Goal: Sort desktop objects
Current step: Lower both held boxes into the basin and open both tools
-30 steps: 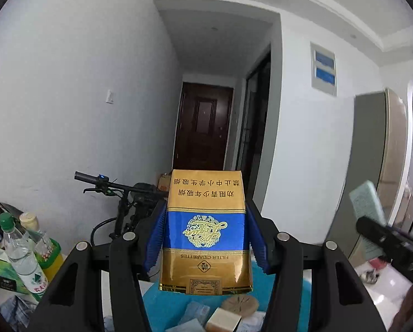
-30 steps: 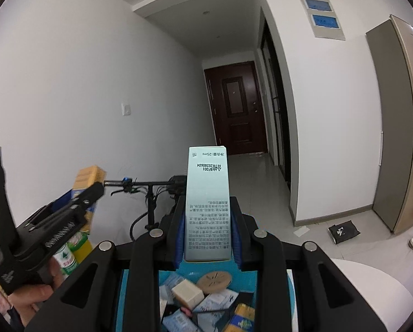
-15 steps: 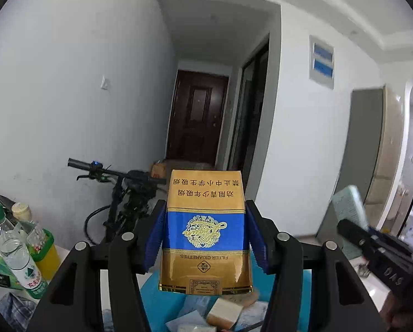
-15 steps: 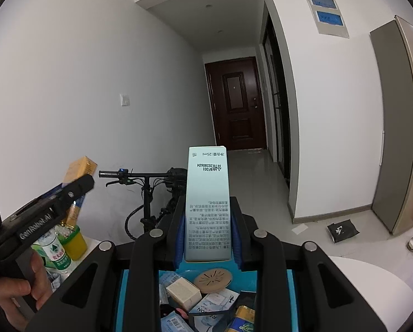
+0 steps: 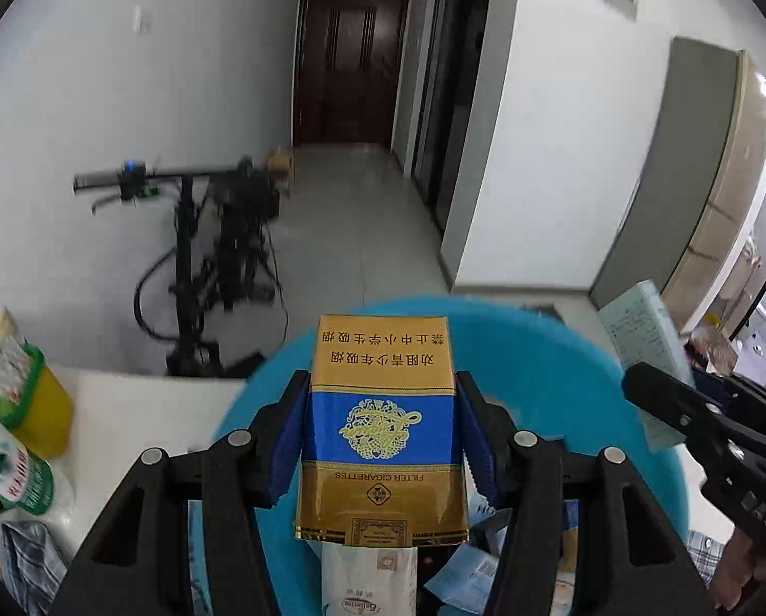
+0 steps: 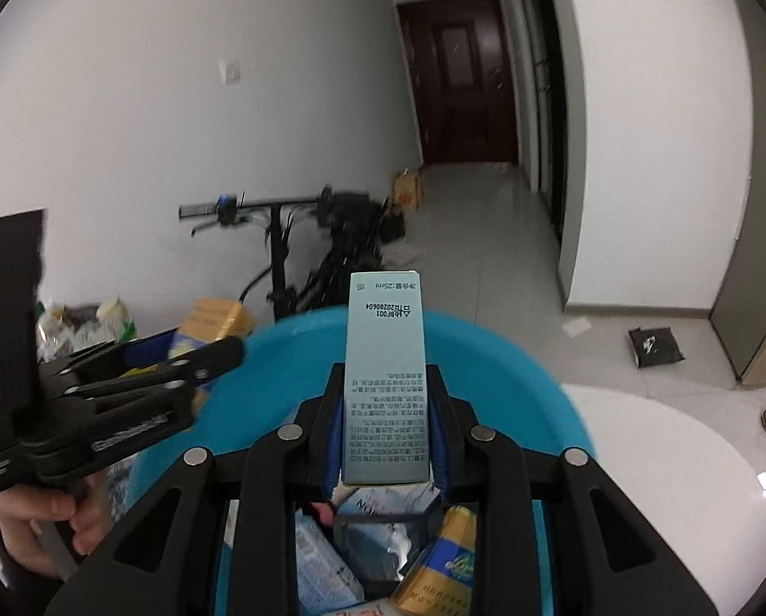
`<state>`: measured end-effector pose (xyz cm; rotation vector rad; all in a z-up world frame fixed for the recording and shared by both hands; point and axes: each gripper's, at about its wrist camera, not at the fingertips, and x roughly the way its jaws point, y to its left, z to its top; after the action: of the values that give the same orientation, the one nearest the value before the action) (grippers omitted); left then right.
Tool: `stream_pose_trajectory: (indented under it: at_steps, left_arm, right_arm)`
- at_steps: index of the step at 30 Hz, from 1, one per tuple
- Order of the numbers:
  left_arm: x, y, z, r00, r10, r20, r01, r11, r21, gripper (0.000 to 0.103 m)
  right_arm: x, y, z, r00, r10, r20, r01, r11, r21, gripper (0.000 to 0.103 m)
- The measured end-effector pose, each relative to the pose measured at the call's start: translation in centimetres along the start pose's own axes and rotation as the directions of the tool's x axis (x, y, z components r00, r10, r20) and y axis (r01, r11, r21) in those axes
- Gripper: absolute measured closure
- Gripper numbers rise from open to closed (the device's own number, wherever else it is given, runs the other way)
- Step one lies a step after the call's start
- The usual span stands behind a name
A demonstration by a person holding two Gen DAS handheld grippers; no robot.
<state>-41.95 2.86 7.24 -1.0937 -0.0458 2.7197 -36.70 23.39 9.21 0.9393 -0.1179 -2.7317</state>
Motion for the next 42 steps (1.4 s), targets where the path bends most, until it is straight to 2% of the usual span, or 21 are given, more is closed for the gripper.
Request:
stream_pose_trajectory:
  at_steps: [6, 9, 14, 18, 21, 29, 31, 33, 34, 38, 42]
  left_arm:
    - [3.5, 0.3, -1.0, 0.993, -0.005, -0.116, 0.002, 1.000, -0.031, 0.046]
    - [4.8, 0.5, -1.3, 0.985, -0.025, -0.168, 0.017, 0.999, -0.051, 0.046]
    - [6.0, 0.4, -1.8, 0.977, -0.039, -0.212, 0.029, 0.998, -0.048, 0.046]
    - [7.8, 0.7, -2.3, 0.958, -0.053, -0.281, 0.037, 0.998, -0.059, 0.046]
    - [8.4, 0.9, -2.6, 0.951, -0.040, -0.307, 0.021, 0.998, -0.064, 0.046]
    - [7.6, 0.9, -2.0, 0.965, -0.017, -0.262, 0.004, 0.999, -0.051, 0.046]
    - [7.1, 0.8, -1.8, 0.968, -0.012, -0.252, -0.002, 0.998, -0.055, 0.042]
    - [6.7, 1.0, -1.6, 0.971, -0.018, -0.237, -0.001, 0.997, -0.080, 0.025]
    - [6.4, 1.1, -1.5, 0.974, -0.020, -0.227, -0.001, 0.996, -0.089, 0.022]
    - [5.4, 1.2, -1.1, 0.983, 0.005, -0.186, -0.021, 0.996, -0.083, 0.021]
    - [5.2, 1.1, -0.8, 0.984, 0.031, -0.177, -0.042, 0.997, -0.062, 0.021]
  right_arm:
    - [2.3, -0.5, -0.6, 0.997, 0.000, -0.080, 0.000, 1.000, 0.005, 0.077]
    - [3.5, -1.1, -1.0, 0.990, 0.035, -0.134, -0.031, 0.999, 0.031, 0.077]
    - [5.4, -1.9, -2.1, 0.980, 0.053, -0.192, -0.042, 0.997, 0.059, 0.077]
    - [6.5, -2.4, -2.8, 0.972, 0.060, -0.227, -0.044, 0.996, 0.074, 0.077]
    - [7.0, -2.6, -3.1, 0.967, 0.071, -0.247, -0.051, 0.995, 0.088, 0.077]
    - [6.7, -2.7, -3.0, 0.970, 0.057, -0.235, -0.039, 0.996, 0.080, 0.077]
    - [6.7, -2.5, -2.9, 0.971, 0.056, -0.232, -0.039, 0.996, 0.077, 0.077]
    - [6.6, -2.5, -2.9, 0.972, 0.058, -0.228, -0.041, 0.996, 0.075, 0.077]
    - [6.6, -2.4, -2.8, 0.972, 0.058, -0.226, -0.042, 0.996, 0.075, 0.077]
    - [6.5, -2.3, -2.7, 0.974, 0.054, -0.219, -0.040, 0.997, 0.070, 0.077]
    - [6.2, -2.4, -2.5, 0.977, 0.048, -0.209, -0.033, 0.997, 0.072, 0.077]
